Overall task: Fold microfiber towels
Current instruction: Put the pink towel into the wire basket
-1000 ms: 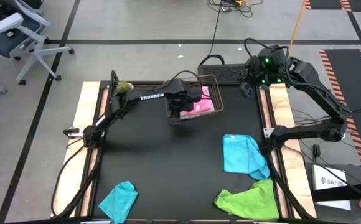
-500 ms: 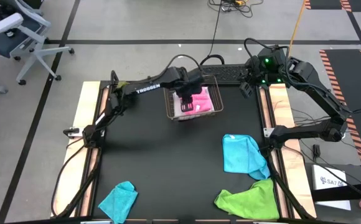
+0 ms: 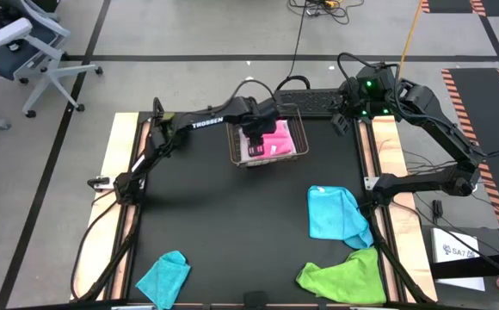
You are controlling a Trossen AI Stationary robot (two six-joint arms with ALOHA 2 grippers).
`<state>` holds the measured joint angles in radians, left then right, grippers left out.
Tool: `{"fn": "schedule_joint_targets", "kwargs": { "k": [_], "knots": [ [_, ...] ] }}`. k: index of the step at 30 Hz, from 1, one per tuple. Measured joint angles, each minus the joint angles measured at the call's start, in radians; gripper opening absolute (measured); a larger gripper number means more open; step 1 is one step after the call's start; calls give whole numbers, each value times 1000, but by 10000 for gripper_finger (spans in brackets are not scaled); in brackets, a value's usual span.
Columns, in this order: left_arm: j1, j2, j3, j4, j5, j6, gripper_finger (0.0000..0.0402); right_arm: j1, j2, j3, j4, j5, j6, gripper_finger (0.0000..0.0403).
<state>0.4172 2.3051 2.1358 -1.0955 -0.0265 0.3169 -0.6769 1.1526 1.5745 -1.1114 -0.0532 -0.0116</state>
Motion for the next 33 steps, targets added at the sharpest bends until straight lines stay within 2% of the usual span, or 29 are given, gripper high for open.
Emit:
{"fn": "schedule_joint_targets", "kwargs": {
  "k": [7, 18, 24, 27, 33],
  "knots": [
    [4, 2, -63, 52, 0, 11, 145, 0, 0, 0, 2, 0, 0, 2],
    [5, 1, -65, 55, 85, 22, 145, 0, 0, 0, 15, 0, 0, 2],
    [7, 1, -65, 54, 87, 29, 144, 0, 0, 0, 15, 0, 0, 2],
    [8, 1, -65, 54, 89, 29, 126, 0, 0, 0, 15, 0, 0, 2],
    [8, 1, -65, 56, 106, 33, 61, 0, 0, 0, 15, 0, 0, 2]
  ]
}}
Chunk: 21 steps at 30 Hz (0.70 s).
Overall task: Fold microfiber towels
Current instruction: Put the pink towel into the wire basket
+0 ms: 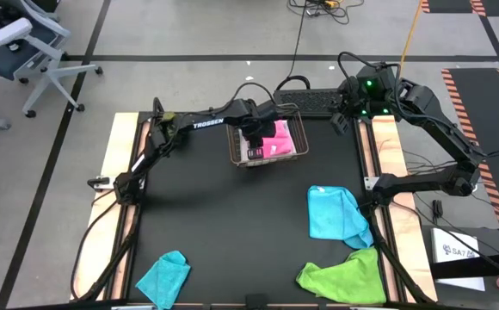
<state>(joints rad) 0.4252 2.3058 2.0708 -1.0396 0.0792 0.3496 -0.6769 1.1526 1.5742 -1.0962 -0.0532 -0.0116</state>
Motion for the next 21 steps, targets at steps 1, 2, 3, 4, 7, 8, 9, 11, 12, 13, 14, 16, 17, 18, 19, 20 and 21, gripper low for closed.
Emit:
{"fn": "schedule_joint_targets", "kwargs": {
  "k": [1, 2, 3, 4, 7, 8, 9, 11, 12, 13, 14, 16, 17, 18, 19, 20, 21],
  "knots": [
    [0, 0, 0, 1, 0, 0, 51, 0, 0, 0, 0, 0, 0, 2],
    [0, 0, 0, 1, 0, 1, 40, 0, 0, 0, 0, 0, 0, 2],
    [0, 0, 0, 1, 0, 4, 30, 0, 0, 0, 0, 0, 0, 2],
    [0, 0, 0, 2, 0, 6, 20, 0, 0, 0, 0, 0, 0, 2],
    [-4, 0, 0, 3, -1, 8, 5, 0, 0, 0, 0, 0, 0, 2],
    [-6, 0, 0, 3, -1, 8, 6, 0, 0, 0, 0, 0, 0, 2],
    [-9, 0, 0, 3, -1, 8, 8, 0, 0, 0, 0, 0, -1, 2],
    [-16, 0, 0, 3, -1, 7, 8, 0, 0, 0, 0, 0, -1, 2],
    [-21, 0, 0, 3, -1, 8, 6, 0, 0, 0, 0, 0, -2, 2],
    [-23, 0, 0, 3, -1, 13, 4, 0, 0, 0, 0, 0, -2, 2],
    [-26, 0, 0, 4, -1, 19, 3, 0, 0, 0, 0, 0, -2, 2],
    [-30, 0, 0, 24, -32, 15, 8, 0, 0, 0, 0, 0, -3, 2],
    [-30, 0, 1, 40, -62, 0, 14, 0, 0, 0, 0, 0, -4, 2],
    [-31, -1, 1, 55, -99, -8, 22, 0, 0, 0, 0, 0, -6, 2],
    [-30, -1, 2, 72, -135, -8, 30, 0, 0, 0, 0, 0, -7, 2],
    [-30, -1, 2, 82, -147, -2, 39, 0, 0, 0, 0, 0, -7, 2],
    [-28, 0, 1, 78, -153, 5, 48, 0, 0, 0, 0, 0, -8, 2]
  ]
}}
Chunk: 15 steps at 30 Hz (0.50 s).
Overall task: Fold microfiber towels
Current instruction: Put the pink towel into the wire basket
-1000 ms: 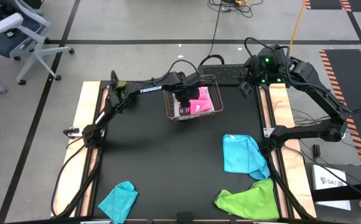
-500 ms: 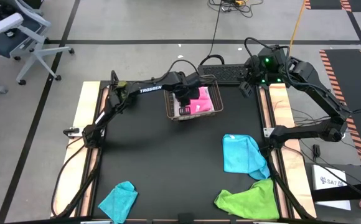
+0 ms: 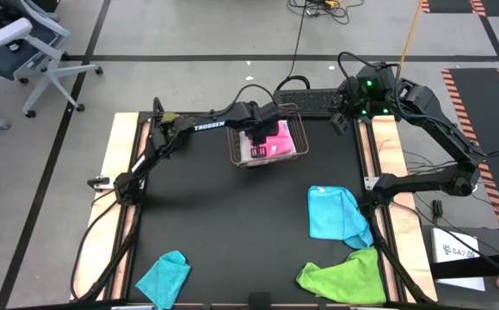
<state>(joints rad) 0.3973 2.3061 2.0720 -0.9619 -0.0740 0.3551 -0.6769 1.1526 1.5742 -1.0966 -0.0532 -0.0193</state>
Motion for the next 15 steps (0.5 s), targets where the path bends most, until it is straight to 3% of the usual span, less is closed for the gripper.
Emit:
{"fn": "schedule_joint_targets", "kwargs": {
  "k": [4, 9, 15],
  "knots": [
    [-1, 1, 0, -6, 4, -13, 88, 0, 0, 0, 0, 0, -2, 2],
    [13, 1, 0, -13, 92, -53, 131, 0, 0, 0, 0, 0, -20, 2],
    [35, 12, 0, -49, 131, -70, 143, 0, 0, 0, 20, 0, -24, 2]
  ]
}}
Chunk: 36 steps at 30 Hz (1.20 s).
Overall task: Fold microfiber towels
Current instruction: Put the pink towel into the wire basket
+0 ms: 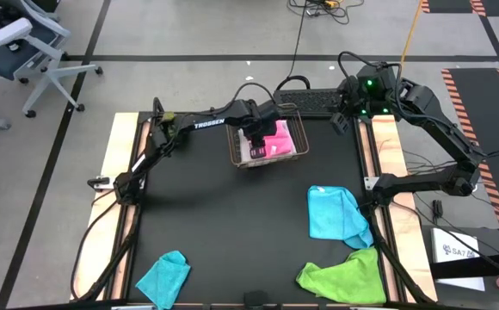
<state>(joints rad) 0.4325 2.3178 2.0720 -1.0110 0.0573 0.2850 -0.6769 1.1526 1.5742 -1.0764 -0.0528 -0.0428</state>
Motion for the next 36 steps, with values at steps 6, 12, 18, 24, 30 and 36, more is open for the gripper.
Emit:
{"fn": "schedule_joint_targets", "kwargs": {
  "k": [6, 12, 18, 24, 30, 36],
  "knots": [
    [18, 26, -2, -69, 61, 0, 116, 0, 0, 0, 3, 0, -7, 2],
    [6, 21, 0, -67, 73, 49, 70, 0, 0, 0, 3, 0, -12, 2],
    [-16, 19, 0, -153, 133, 108, 7, 0, 0, 0, 3, 0, -15, 2],
    [-23, 18, 0, -139, 41, 99, 32, 0, 0, 0, 3, 0, -15, 2],
    [-23, 18, 0, -92, -88, 72, 56, 0, 0, 0, 3, 0, -15, 2],
    [-33, 18, 0, -124, 32, 67, 66, 0, 0, 0, 3, 0, -24, 2]
  ]
}}
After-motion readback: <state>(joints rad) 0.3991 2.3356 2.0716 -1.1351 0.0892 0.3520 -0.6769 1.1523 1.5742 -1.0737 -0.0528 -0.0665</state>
